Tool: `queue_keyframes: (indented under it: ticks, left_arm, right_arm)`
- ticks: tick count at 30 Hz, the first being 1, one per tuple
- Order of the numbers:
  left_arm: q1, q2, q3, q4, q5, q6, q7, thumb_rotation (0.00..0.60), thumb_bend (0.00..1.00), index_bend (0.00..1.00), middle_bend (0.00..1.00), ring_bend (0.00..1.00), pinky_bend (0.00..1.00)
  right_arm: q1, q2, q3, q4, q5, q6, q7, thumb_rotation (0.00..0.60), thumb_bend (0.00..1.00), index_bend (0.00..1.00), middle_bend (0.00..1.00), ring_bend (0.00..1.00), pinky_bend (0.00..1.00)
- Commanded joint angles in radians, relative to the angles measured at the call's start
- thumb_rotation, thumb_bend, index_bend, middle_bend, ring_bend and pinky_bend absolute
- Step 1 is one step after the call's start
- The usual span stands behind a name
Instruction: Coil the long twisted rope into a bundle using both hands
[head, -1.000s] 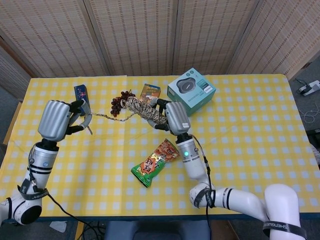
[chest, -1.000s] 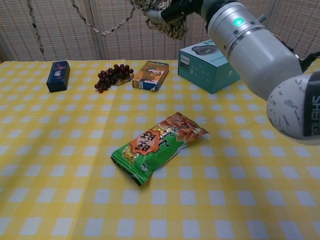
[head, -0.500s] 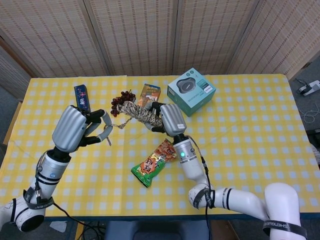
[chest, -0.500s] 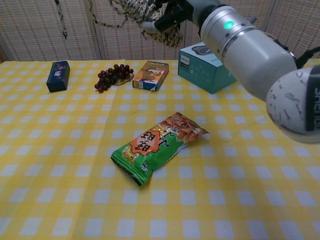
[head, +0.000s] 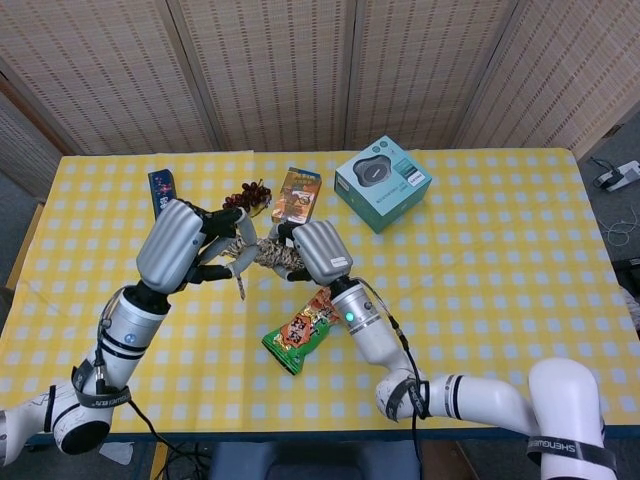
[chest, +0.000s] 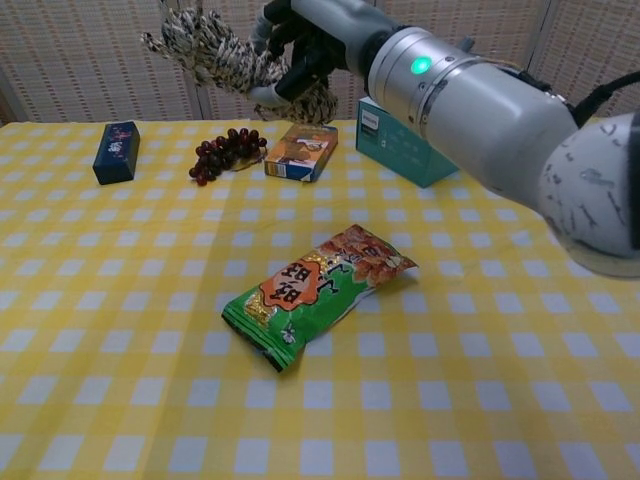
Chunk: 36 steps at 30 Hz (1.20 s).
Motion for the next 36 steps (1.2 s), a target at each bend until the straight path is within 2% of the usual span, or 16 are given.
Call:
queue_keyframes:
  ticks: [1, 9, 16, 25, 36]
  left_arm:
    - [-0.024, -0.005, -0.026, -0.017, -0.059, -0.034, -0.01, 0.6, 0.36, 0.72, 1.0, 1.0, 1.0]
    - [-0.06, -0.009, -0.05, -0.026, -0.168, -0.088, 0.005, 0.6, 0.36, 0.72, 1.0, 1.0, 1.0]
    - [-0.075, -0.008, -0.057, 0.007, -0.275, -0.122, 0.028, 0.6, 0.36, 0.72, 1.0, 0.99, 1.0]
    - [-0.087, 0.008, -0.044, 0.073, -0.405, -0.196, 0.034, 0.6, 0.36, 0.72, 1.0, 0.99, 1.0]
    - [-0.116, 0.013, -0.01, 0.136, -0.535, -0.261, 0.098, 0.6, 0.36, 0.72, 1.0, 0.99, 1.0]
  right_arm:
    - [0.01, 0.004, -0.002, -0.007, 0.003, -0.014, -0.005, 0.6, 0.42, 0.87, 0.66, 0.6, 0.65]
    - [0.027, 0.017, -0.022, -0.017, -0.037, -0.052, 0.033, 0.6, 0.38, 0.88, 0.66, 0.6, 0.65]
    - [0.007, 0.054, -0.063, -0.018, -0.149, -0.081, 0.195, 0.6, 0.34, 0.89, 0.66, 0.58, 0.65]
    - [-0.026, 0.079, -0.107, 0.019, -0.295, -0.038, 0.409, 0.6, 0.3, 0.9, 0.68, 0.58, 0.65]
    - [-0.051, 0.084, -0.137, 0.048, -0.41, 0.056, 0.574, 0.6, 0.28, 0.9, 0.69, 0.58, 0.65]
